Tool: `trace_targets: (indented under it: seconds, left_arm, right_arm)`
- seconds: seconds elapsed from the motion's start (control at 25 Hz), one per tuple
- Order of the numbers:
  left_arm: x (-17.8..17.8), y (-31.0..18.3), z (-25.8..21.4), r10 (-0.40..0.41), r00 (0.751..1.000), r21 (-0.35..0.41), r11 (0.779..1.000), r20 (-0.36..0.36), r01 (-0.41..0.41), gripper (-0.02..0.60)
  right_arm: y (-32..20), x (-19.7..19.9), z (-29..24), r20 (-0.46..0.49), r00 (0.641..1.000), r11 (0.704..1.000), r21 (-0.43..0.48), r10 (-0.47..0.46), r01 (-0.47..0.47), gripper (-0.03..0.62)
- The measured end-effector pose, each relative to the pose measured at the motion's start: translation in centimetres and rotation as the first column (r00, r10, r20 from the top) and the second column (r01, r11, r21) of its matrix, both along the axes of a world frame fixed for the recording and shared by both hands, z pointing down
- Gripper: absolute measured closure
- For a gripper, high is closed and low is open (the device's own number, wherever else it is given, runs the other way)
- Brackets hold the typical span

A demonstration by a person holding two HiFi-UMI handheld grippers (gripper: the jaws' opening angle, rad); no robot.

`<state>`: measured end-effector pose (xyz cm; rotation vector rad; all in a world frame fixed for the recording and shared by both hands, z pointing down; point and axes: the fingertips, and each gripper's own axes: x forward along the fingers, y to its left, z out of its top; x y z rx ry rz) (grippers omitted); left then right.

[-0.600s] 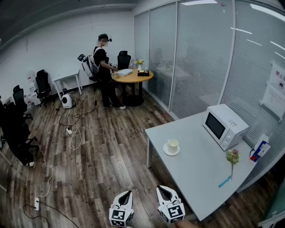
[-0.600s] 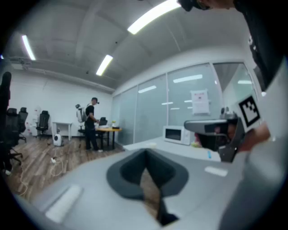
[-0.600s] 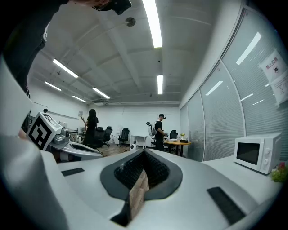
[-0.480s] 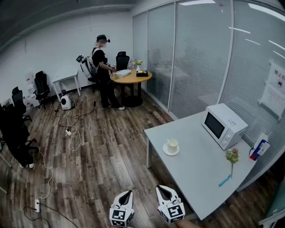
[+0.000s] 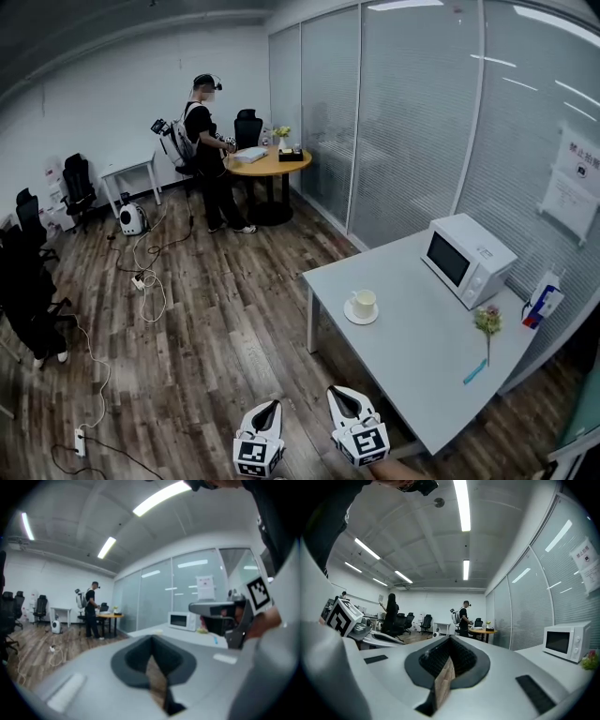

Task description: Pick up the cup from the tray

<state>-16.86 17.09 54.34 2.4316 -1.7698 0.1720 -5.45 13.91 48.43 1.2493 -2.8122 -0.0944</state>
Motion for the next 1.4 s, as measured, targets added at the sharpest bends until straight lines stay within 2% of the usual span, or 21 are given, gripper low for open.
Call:
trace_targets:
  seconds: [0.28, 0.48, 0.68, 0.88, 1.4]
  left_arm:
    - [-2.1, 0.7, 0.1, 0.057, 0.998, 0.011, 0.998, 0.001, -0.057, 0.577]
    - [-3.1, 0.5, 0.1, 0.093, 0.996, 0.013, 0.996, 0.005, -0.093, 0.577]
    - [-2.5, -1.1, 0.7, 0.118, 0.993, -0.002, 0.993, 0.004, -0.118, 0.577]
    - [-2.0, -4.6, 0.4, 0.113, 0.993, 0.003, 0.994, 0.014, -0.113, 0.577]
    - [1.0, -16.4, -1.4, 0.100, 0.993, 0.039, 0.994, 0.060, -0.103, 0.577]
  right_arm:
    - [1.2, -2.5, -0.7, 0.104, 0.995, 1.000, -0.003, 0.009, -0.009, 0.589]
    - [1.6, -3.2, -0.3, 0.088, 0.995, 0.999, -0.020, 0.047, -0.045, 0.589]
    - [0.4, -3.5, 1.0, 0.087, 0.996, 0.998, -0.052, 0.037, -0.033, 0.589]
    - [-3.0, -3.5, 0.4, 0.101, 0.995, 0.999, -0.037, 0.012, -0.009, 0.589]
    - [-15.2, 0.4, -1.3, 0.118, 0.993, 1.000, -0.005, -0.004, 0.004, 0.589]
